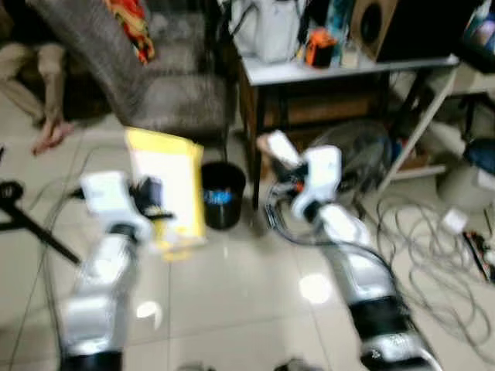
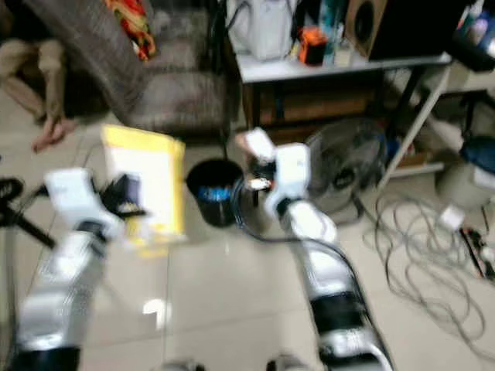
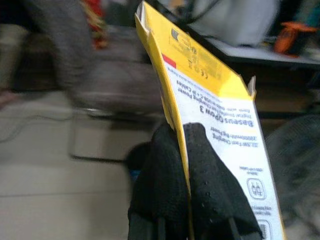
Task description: Picking trash to rubbish bin
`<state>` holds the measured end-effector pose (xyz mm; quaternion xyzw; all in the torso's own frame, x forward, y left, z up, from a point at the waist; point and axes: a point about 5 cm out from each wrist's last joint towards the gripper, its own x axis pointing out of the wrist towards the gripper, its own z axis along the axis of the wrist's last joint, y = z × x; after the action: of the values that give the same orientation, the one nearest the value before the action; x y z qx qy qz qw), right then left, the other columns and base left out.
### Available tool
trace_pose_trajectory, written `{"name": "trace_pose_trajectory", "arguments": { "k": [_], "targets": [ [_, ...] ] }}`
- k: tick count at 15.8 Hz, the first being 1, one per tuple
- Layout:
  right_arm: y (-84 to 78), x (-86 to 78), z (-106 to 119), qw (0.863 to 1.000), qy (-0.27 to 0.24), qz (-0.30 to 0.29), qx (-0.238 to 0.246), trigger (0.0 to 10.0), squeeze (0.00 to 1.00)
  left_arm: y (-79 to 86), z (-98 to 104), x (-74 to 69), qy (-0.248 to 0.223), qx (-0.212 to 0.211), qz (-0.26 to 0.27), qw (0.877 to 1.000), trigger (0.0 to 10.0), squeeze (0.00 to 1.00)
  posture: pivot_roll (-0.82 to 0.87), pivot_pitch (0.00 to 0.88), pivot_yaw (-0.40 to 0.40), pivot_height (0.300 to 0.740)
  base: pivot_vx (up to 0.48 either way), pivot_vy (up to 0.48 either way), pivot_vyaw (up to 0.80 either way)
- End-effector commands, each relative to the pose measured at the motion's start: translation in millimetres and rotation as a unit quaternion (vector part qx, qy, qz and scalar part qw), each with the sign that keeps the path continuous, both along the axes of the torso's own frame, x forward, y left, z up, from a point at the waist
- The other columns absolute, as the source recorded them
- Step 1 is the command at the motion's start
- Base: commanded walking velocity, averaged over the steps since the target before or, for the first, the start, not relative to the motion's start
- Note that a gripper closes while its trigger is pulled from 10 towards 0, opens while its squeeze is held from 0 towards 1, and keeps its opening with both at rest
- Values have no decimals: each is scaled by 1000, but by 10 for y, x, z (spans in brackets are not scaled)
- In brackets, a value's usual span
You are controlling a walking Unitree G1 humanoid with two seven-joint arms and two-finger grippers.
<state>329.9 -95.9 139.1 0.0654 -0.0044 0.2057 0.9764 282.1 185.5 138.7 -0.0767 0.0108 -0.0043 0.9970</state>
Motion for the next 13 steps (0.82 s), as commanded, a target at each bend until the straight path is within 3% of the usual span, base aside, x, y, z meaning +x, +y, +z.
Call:
{"name": "trace_pose_trajectory", "arguments": {
  "k": [1,6,13],
  "targets": [
    [89,1,81,1000,-14,16,4,10000,0,81,26,-9,-2,8,9,1000,10000,0,-14,130,11,740,480,0,0],
    [83,-1,77,1000,-14,15,-1,10000,0,89,30,-6,-2,10,12,1000,10000,0,-14,130,12,740,480,0,373],
    [70,-5,72,1000,-12,13,2,10000,0,87,30,-4,-1,8,13,1000,10000,0,-17,132,11,740,480,0,0]
  ]
}}
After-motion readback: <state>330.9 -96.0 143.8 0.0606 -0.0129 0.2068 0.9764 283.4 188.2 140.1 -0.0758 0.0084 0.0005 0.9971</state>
